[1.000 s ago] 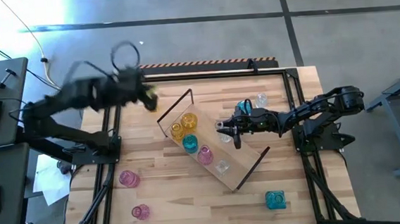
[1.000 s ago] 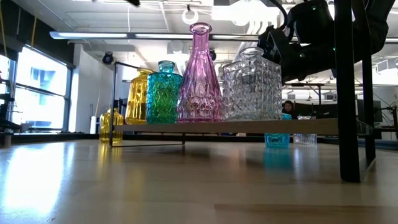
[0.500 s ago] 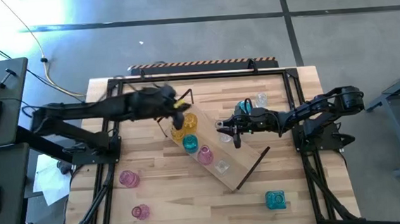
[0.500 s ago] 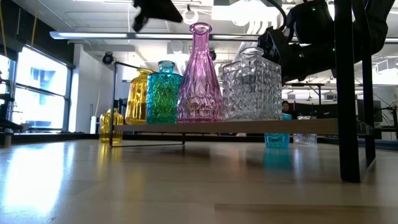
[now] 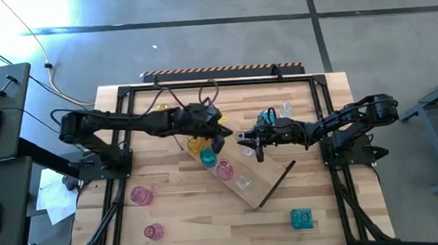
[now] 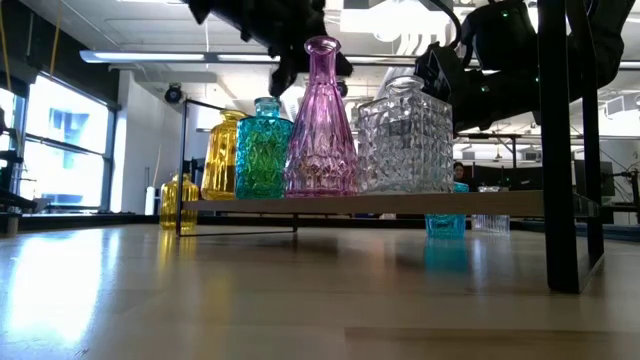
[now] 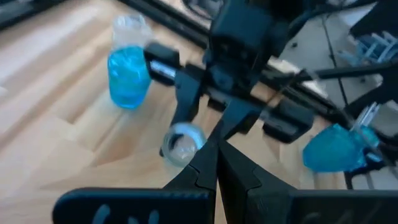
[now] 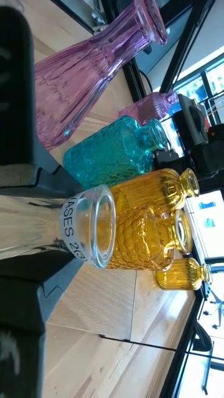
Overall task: Sort vases onto shelf
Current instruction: Put the left crystal vase on the shelf
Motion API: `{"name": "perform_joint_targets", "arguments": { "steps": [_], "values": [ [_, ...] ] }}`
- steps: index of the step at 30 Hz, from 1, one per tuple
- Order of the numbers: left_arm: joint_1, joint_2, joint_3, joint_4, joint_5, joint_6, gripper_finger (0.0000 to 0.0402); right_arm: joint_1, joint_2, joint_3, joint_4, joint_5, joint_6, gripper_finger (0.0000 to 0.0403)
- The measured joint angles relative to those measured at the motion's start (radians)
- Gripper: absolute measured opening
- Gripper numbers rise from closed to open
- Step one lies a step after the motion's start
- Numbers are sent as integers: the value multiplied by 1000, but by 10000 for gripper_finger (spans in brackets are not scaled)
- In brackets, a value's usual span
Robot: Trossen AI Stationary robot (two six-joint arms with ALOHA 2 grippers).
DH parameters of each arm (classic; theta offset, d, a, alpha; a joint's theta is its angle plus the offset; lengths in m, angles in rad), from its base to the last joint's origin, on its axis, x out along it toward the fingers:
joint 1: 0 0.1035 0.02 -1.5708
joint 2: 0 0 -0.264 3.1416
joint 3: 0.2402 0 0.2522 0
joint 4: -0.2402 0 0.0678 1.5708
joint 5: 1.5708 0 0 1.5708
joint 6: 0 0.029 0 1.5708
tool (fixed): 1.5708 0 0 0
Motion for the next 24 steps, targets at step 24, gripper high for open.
{"name": "perform_joint_targets", "arguments": {
  "steps": [24],
  "values": [
    [3,234,206,-122,108,105,0,3,0,-1,9,-22,-9,81]
  ]
}}
